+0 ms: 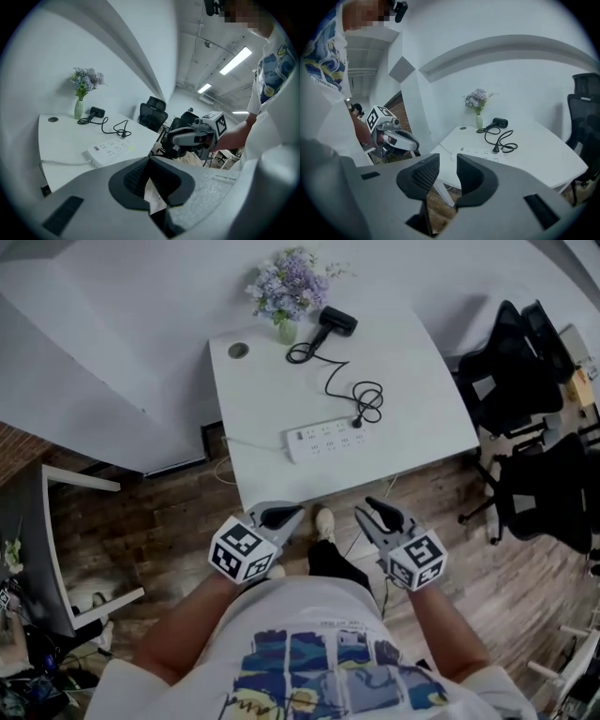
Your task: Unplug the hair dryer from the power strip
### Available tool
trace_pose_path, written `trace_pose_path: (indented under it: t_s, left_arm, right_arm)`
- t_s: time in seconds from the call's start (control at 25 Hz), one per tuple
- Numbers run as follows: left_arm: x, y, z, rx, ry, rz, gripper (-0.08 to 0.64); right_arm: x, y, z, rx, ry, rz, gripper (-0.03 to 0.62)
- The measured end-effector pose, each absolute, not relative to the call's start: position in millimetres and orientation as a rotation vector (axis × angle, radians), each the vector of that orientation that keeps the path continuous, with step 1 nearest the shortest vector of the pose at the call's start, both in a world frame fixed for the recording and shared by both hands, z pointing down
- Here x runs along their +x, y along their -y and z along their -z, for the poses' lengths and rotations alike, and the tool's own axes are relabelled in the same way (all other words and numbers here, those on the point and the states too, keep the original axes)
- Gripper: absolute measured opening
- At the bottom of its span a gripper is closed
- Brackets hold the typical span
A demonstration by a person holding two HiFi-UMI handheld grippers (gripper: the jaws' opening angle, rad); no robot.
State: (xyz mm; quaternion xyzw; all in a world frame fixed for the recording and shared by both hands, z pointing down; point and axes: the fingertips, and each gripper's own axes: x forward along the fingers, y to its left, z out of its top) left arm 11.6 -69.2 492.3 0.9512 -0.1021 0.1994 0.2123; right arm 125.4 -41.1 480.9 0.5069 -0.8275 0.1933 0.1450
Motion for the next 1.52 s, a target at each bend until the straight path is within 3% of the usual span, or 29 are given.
trace_pose_path:
  t_s: [0.72, 1.52]
  left_arm:
    - [91, 159, -546, 2.526, 0.498, -0.724, 0.002]
    - [99, 203, -609, 2.412, 0.617, -0.894, 0.002]
  right_arm:
    - [222, 170, -528, 1.240, 2.451, -0.582, 0.124]
    - [233, 238, -585, 0.995, 2.432, -0.599, 0.133]
